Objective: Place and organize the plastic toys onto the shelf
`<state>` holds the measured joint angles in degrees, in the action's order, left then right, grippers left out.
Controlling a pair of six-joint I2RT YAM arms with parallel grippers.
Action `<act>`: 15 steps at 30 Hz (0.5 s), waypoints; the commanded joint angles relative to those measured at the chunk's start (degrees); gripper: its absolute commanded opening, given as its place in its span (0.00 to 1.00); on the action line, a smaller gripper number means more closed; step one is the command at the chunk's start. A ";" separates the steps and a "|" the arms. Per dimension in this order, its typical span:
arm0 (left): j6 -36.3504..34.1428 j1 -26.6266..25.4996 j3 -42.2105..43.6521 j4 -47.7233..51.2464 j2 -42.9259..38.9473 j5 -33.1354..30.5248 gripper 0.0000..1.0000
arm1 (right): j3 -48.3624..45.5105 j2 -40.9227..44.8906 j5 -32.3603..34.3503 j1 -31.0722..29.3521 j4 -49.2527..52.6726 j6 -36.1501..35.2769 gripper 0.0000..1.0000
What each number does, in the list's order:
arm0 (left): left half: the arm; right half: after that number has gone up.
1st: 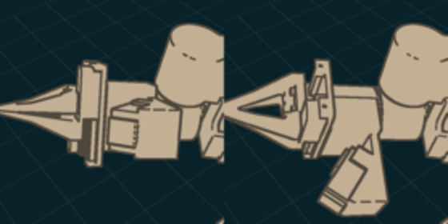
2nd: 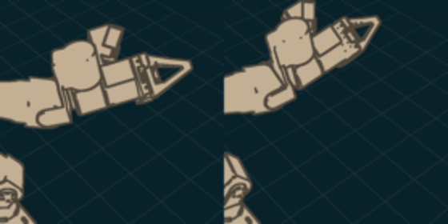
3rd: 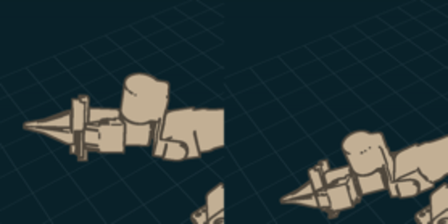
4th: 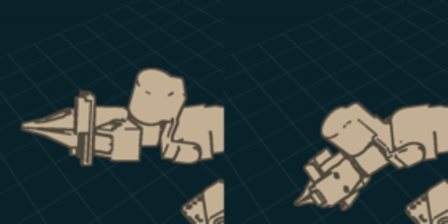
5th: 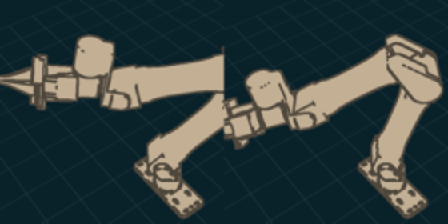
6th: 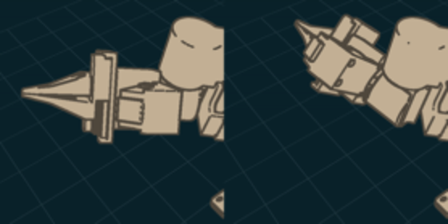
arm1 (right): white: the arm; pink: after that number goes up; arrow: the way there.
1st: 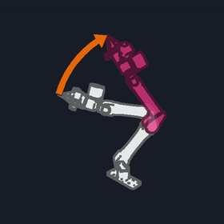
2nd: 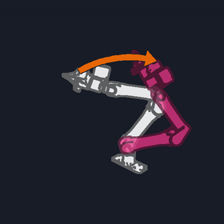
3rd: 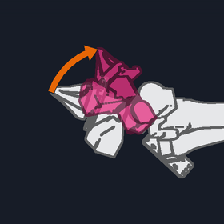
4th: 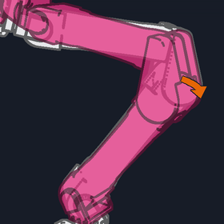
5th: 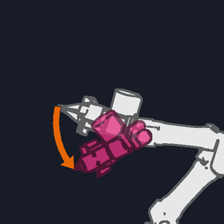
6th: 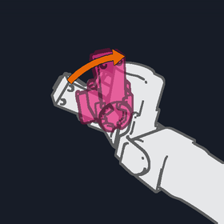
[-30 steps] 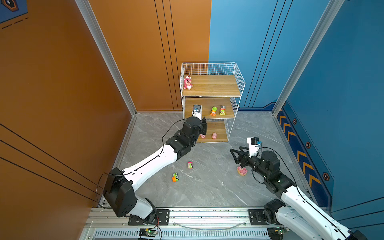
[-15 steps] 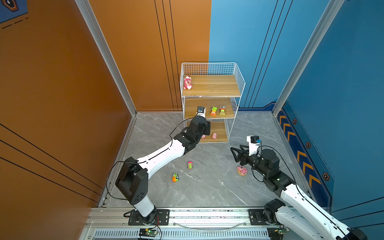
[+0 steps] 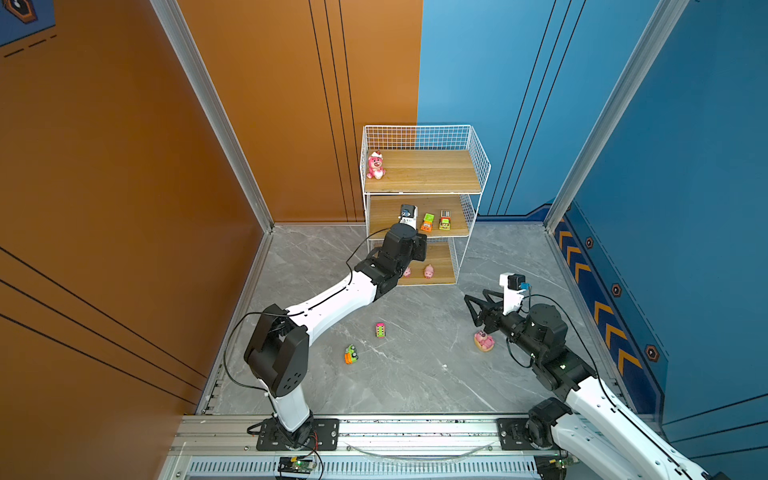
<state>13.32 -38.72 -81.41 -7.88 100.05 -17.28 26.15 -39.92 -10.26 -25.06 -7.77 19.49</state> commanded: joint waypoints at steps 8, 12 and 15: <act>-3.64 1.03 -1.48 -4.70 1.99 2.14 0.00 | -1.72 2.84 0.24 0.41 -1.47 0.38 0.71; -3.83 1.91 -0.39 -6.73 1.96 3.39 0.00 | -1.83 3.23 0.11 0.45 -1.69 0.40 0.71; -4.09 2.16 -0.15 -7.37 2.12 3.23 0.00 | -1.98 3.67 -0.02 0.43 -1.72 0.48 0.71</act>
<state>10.44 -37.32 -81.43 -12.91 101.08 -15.29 25.08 -37.23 -10.26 -25.06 -8.19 19.51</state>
